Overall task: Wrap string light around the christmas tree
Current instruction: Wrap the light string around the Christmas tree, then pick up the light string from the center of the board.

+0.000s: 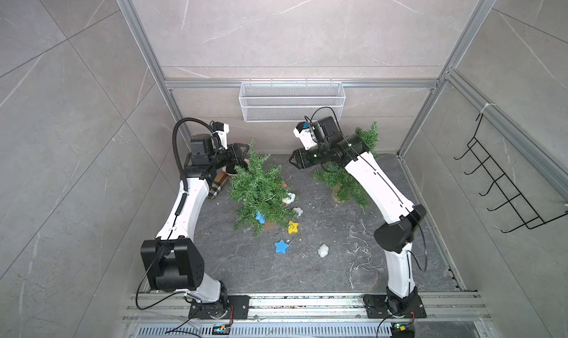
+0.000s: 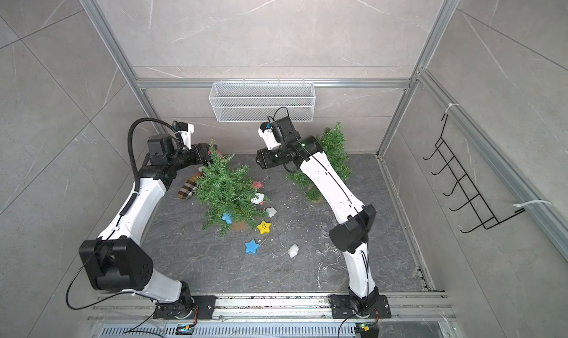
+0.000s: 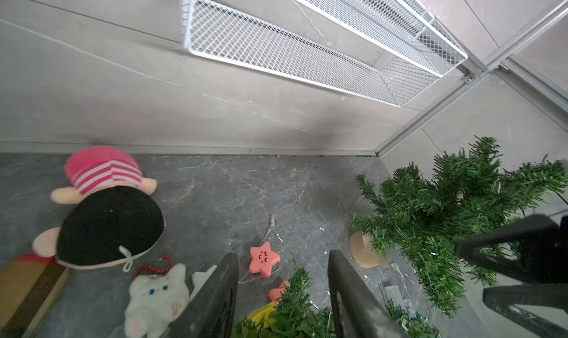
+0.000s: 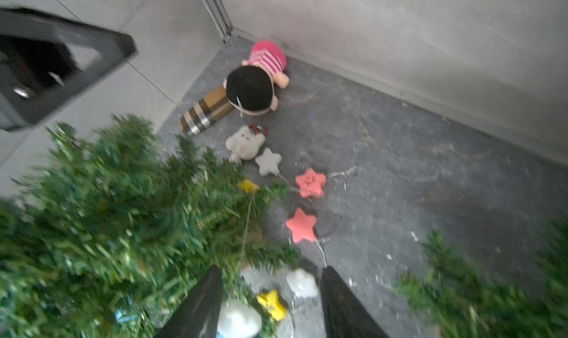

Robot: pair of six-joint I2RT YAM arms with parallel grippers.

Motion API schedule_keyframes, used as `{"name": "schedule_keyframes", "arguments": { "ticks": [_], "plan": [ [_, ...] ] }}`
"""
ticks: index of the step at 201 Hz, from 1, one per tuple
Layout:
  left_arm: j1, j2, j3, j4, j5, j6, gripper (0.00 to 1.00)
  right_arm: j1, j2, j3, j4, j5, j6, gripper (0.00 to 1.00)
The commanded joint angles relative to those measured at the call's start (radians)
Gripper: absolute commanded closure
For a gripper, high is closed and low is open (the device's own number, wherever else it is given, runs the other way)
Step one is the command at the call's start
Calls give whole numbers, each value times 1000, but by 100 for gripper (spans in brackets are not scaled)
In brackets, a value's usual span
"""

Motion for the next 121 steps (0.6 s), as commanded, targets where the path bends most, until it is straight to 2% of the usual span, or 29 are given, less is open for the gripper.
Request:
{"name": "schedule_keyframes", "arguments": {
  "ticks": [1,24,59,80,95,121],
  "plan": [
    [3,-112,-4,-128,-155,6,49,6,-224,-301,75,91,60,46],
    [2,-173,-17,-229,-241,10,49,32,-393,-584,105,156,119,47],
    [2,-249,-47,-346,-309,19,49,150,-561,-957,154,298,240,50],
    [2,-303,-91,-386,-333,13,49,270,-580,-1096,192,382,289,51],
    [2,-326,-109,-418,-345,17,49,355,-559,-1168,251,376,322,49],
    [2,-344,-121,-455,-339,23,49,439,-480,-1243,387,321,322,45]
  ]
}}
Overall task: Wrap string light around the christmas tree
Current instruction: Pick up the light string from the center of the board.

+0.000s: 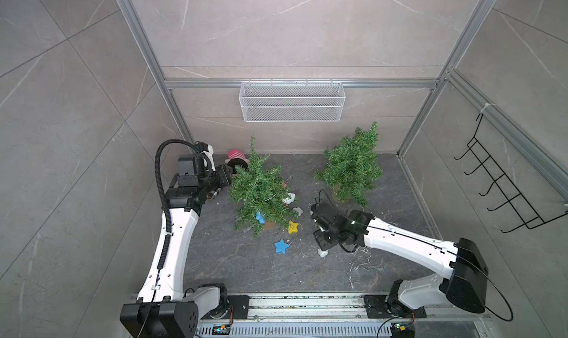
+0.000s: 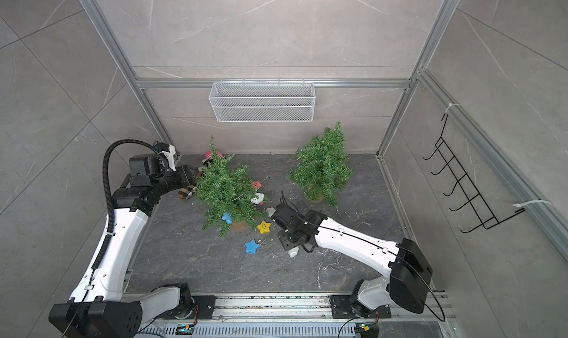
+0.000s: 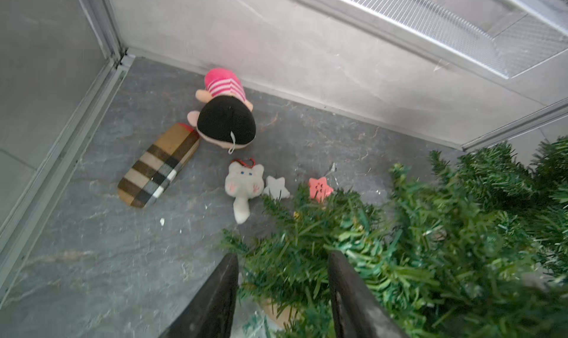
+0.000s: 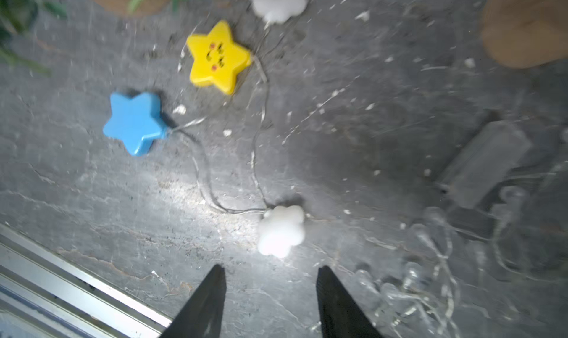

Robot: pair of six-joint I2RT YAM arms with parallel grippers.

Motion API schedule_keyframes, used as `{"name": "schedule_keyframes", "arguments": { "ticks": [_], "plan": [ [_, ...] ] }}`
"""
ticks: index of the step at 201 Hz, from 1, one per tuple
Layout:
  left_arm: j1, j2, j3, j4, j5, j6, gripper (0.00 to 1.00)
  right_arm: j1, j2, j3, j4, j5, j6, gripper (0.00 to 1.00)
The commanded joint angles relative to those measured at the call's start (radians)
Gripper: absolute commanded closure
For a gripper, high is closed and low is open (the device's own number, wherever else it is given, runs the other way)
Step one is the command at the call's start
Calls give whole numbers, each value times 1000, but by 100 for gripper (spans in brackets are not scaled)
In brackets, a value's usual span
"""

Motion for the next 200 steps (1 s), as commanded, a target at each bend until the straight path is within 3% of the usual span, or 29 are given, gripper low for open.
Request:
{"name": "schedule_keyframes", "arguments": {
  "ticks": [1,45,79,100,114,130,142,176,200],
  "plan": [
    [2,-36,-1,-56,-21,23,49,61,64,-46,161,6,45,45],
    [3,-31,-4,-59,-17,32,48,120,254,6,248,-12,-10,42],
    [3,-21,-3,-45,9,17,48,119,341,28,277,24,-54,46],
    [4,-13,9,-43,12,15,48,119,373,23,299,16,-57,55],
    [3,-11,17,-43,6,17,48,116,383,8,310,14,-49,71],
    [2,-2,44,-54,1,30,48,106,357,-13,307,20,-45,89],
    [3,8,74,-67,-9,45,48,99,305,-27,282,48,-51,95],
    [12,41,169,-88,-39,73,48,20,104,7,106,122,-105,100],
    [34,74,240,-79,-43,77,48,-38,12,148,-8,131,-204,100]
  ]
}}
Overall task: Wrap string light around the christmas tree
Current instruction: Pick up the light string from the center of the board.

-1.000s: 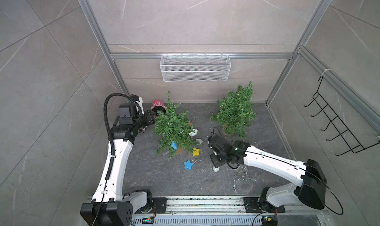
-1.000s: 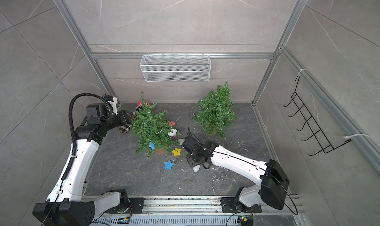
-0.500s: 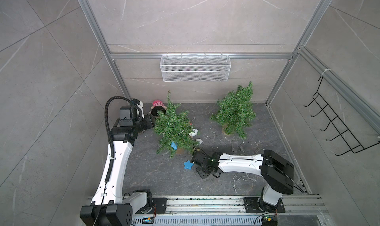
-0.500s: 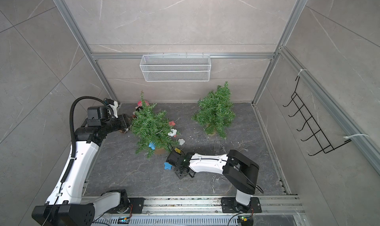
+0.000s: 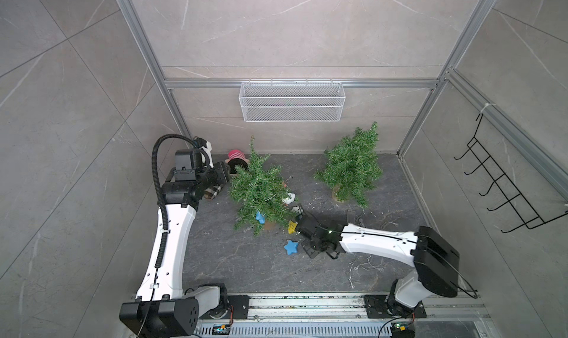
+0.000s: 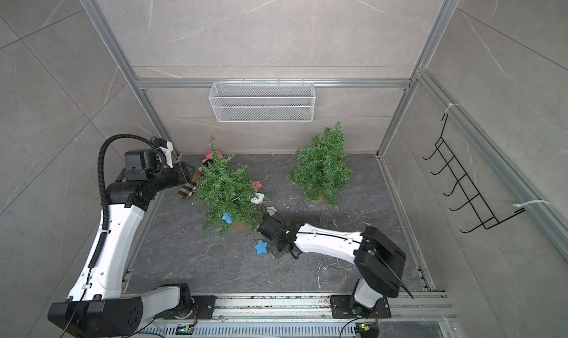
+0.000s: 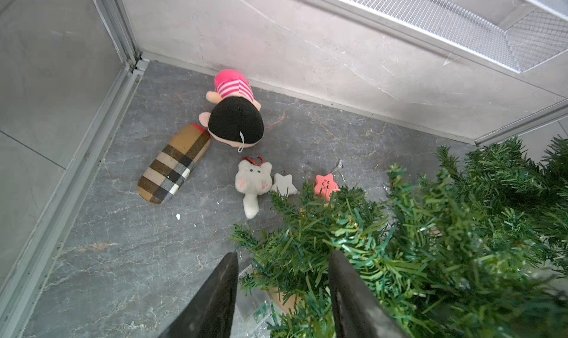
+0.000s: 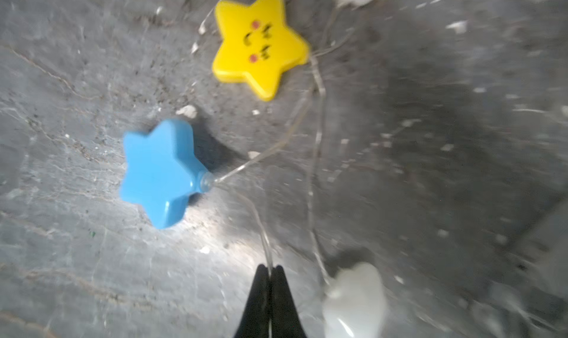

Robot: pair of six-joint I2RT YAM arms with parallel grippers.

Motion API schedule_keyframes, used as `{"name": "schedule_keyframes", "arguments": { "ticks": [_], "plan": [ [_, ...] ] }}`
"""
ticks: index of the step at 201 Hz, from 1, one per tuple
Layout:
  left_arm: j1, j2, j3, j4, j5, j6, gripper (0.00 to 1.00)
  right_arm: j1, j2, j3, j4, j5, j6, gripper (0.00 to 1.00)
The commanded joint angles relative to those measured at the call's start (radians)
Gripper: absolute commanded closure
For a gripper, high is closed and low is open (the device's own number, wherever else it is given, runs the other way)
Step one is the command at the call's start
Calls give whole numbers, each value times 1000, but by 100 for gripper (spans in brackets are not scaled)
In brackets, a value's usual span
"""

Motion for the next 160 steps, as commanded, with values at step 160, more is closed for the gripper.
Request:
{"name": "schedule_keyframes", "arguments": {
  "ticks": [160],
  "plan": [
    [42,583,669,72,588,227,40,-347,765,1774,51,-158,-322,100]
  ]
}}
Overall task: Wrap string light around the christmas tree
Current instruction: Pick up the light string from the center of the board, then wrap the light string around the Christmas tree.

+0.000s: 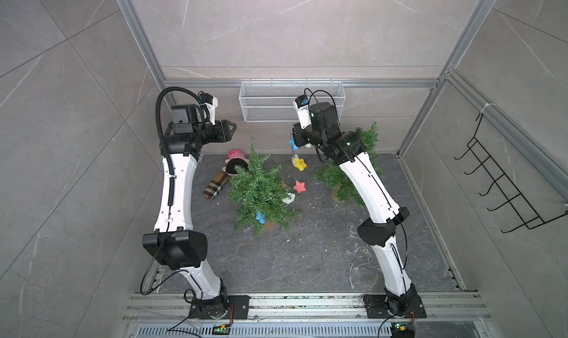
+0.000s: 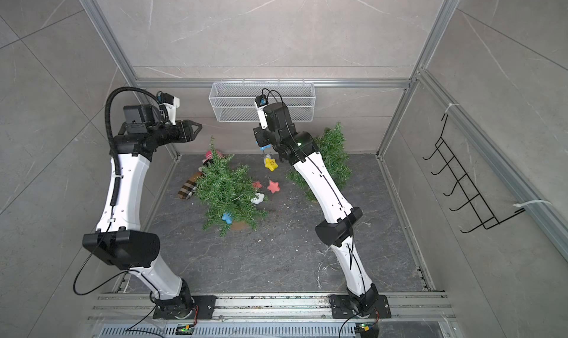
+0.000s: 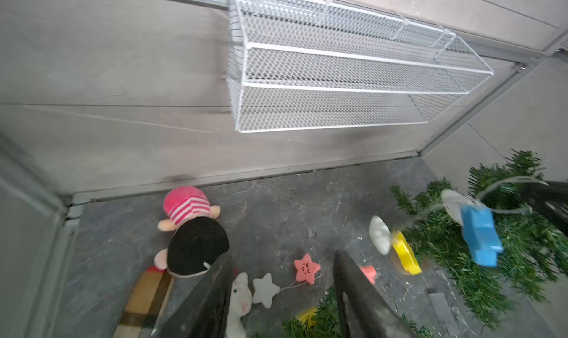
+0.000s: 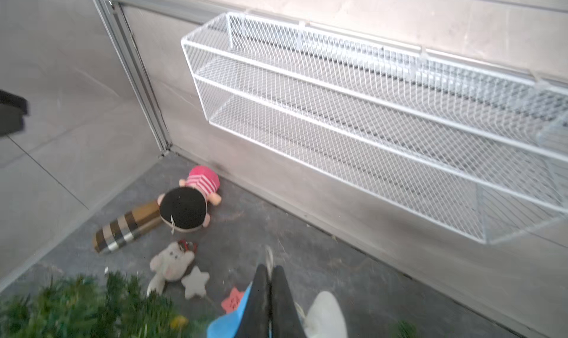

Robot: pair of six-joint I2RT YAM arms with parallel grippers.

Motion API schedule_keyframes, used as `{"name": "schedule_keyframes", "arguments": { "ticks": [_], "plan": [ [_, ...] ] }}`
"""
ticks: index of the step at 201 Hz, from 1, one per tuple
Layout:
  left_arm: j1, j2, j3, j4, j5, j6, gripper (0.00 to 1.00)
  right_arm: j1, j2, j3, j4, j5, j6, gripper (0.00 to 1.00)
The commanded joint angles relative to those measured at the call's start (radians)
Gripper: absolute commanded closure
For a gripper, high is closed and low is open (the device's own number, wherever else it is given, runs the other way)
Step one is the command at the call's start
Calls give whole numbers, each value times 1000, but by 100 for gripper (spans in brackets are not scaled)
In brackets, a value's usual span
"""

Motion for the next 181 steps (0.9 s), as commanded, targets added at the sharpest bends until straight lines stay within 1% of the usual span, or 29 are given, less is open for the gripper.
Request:
{"name": "schedule_keyframes", "arguments": {
  "ticks": [1,16,34,44,71,81,95,100,118,167,181],
  "plan": [
    [1,39,11,66,237,39,40,-4,27,-33,250,-103,32,100],
    [-10,50,-55,185,304,33,36,-2,73,-20,387,-159,113,100],
    [-28,72,-124,324,370,25,31,0,197,122,462,-186,215,100],
    [-37,96,-137,379,409,14,29,1,234,151,509,-183,254,100],
    [-53,159,-139,409,477,25,28,-1,198,21,672,-185,334,100],
    [-67,167,-149,411,503,41,25,-1,213,49,673,-193,352,100],
    [-92,160,-186,435,517,72,23,-1,244,105,654,-208,373,100],
    [-99,154,-207,459,525,73,20,1,247,107,654,-216,379,100],
    [-124,151,-253,542,520,69,18,2,225,64,673,-240,399,100],
    [-191,217,-213,570,439,79,24,6,202,76,659,-292,427,100],
    [-207,224,-211,605,405,69,27,10,195,74,654,-305,431,100]
  ]
}}
